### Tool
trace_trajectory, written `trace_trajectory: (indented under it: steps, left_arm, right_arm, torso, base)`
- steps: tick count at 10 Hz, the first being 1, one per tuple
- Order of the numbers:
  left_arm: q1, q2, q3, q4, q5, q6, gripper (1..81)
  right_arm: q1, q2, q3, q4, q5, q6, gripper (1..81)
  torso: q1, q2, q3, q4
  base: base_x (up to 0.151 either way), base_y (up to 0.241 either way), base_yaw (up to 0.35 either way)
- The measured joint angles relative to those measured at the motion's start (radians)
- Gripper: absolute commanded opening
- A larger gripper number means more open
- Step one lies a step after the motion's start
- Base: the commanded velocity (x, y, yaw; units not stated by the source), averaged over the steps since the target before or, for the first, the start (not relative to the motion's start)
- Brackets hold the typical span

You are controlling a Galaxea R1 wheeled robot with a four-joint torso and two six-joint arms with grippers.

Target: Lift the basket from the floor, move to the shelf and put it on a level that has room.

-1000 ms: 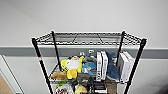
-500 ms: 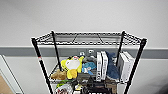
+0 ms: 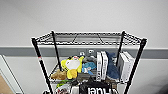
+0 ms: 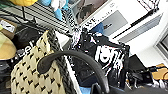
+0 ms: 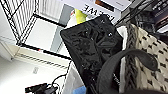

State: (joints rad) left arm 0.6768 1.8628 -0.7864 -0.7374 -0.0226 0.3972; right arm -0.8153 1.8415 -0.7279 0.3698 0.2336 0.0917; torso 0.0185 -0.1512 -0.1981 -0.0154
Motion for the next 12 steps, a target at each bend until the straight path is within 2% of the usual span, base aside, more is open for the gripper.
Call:
trace_trajectory:
  steps: [4, 7, 12]
  left_arm:
    - [-0.101, -0.053, 0.091, -0.001, 0.010, -0.013, 1.0]
    - [-0.173, -0.092, 0.137, -0.003, 0.021, -0.058, 1.0]
    - [-0.327, -0.117, 0.185, -0.003, 0.039, -0.160, 1.0]
  right_arm:
    - [0.079, -0.066, 0.077, 0.001, -0.016, 0.008, 1.0]
    - [0.171, -0.101, 0.130, 0.009, -0.026, 0.014, 1.0]
    - [0.351, -0.139, 0.205, 0.100, -0.046, 0.014, 1.0]
  torso:
    - [0.000, 0.000, 0.000, 0.000]
    - [0.000, 0.000, 0.000, 0.000]
    - [0.000, 0.000, 0.000, 0.000]
  base:
    - [0.000, 0.000, 0.000]
    - [0.000, 0.000, 0.000]
    - [0.000, 0.000, 0.000]
